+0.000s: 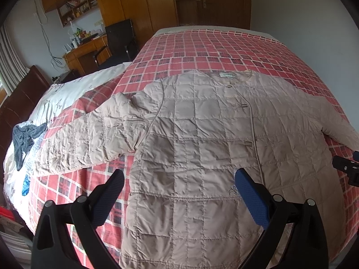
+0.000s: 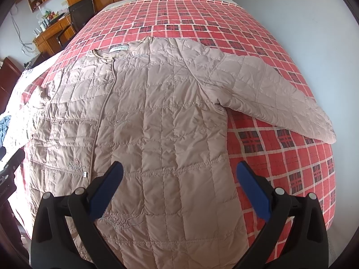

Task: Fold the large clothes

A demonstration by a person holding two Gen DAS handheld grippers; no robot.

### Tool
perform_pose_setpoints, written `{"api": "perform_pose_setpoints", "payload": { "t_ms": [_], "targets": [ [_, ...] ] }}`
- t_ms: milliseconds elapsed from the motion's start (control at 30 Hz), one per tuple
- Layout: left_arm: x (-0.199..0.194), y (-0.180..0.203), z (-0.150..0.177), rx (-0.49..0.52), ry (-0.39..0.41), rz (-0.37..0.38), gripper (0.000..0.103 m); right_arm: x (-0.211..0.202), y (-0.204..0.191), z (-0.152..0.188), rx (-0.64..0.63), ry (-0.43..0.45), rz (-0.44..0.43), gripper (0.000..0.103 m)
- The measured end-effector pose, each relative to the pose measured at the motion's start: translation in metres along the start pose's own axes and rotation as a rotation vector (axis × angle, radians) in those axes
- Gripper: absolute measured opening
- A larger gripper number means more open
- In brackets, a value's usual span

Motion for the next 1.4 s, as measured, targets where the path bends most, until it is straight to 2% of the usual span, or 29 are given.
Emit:
{"api": "perform_pose_setpoints", "payload": {
  "t_ms": [133, 333, 467, 567, 733, 933, 1000, 1100, 1133, 1167, 1200, 1267, 1400],
  "targets": [
    [0.014, -0.002, 0.004, -0.025, -0.056, 0.030, 0.099, 0.013, 0.039, -0.009, 0.113, -0.023, -0.038, 0.100],
    [0.022, -0.002, 0.006, -0.025, -0.069, 0.027, 0.098, 0.046, 0.165, -0.025, 0.458, -0.061, -0.081, 0.100],
    [0.022, 0.002, 0.005, -0.011, -0.062, 0.026, 0.098, 0.072, 0.245, -0.028, 0.697, -0.061, -0.193, 0.100],
    [0.021, 0.005, 0.004, -0.002, -0.056, 0.029, 0.098, 0.091, 0.288, -0.027, 0.819, -0.069, -0.227, 0.099],
    [0.020, 0.008, 0.001, 0.002, -0.046, 0.037, 0.098, 0.109, 0.334, -0.027, 0.918, -0.052, -0.268, 0.099],
    [0.021, 0.013, 0.000, 0.005, -0.059, 0.061, 0.098, 0.115, 0.365, -0.045, 0.975, 0.012, -0.292, 0.099],
    [0.020, 0.014, -0.001, 0.007, -0.059, 0.070, 0.098, 0.117, 0.377, -0.049, 1.002, 0.025, -0.284, 0.092],
    [0.020, 0.014, -0.002, 0.008, -0.056, 0.073, 0.098, 0.117, 0.387, -0.053, 1.022, 0.027, -0.252, 0.065],
    [0.020, 0.014, -0.002, 0.005, -0.057, 0.072, 0.098, 0.116, 0.388, -0.053, 1.014, 0.032, -0.254, 0.045],
    [0.021, 0.014, -0.002, 0.002, -0.059, 0.072, 0.098, 0.117, 0.389, -0.055, 1.010, 0.036, -0.264, 0.031],
    [0.021, 0.013, -0.003, -0.002, -0.062, 0.072, 0.098, 0.117, 0.390, -0.055, 1.014, 0.039, -0.274, 0.028],
    [0.023, 0.011, -0.004, -0.010, -0.066, 0.073, 0.098, 0.112, 0.388, -0.058, 1.001, 0.059, -0.277, 0.012],
    [0.026, 0.004, -0.006, -0.030, -0.076, 0.081, 0.098, 0.075, 0.360, -0.083, 0.885, 0.173, -0.265, 0.008]
  ]
}}
Point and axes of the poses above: each gripper's, at about its wrist camera, not at the fingertips, and x roughly the way its jaws point, y to its right, z to its underside, the point moved 8 cm from there along x, roughly the way its jaws point, and after that the axes turned 11 degrees about -y, right-handed, at the moved point
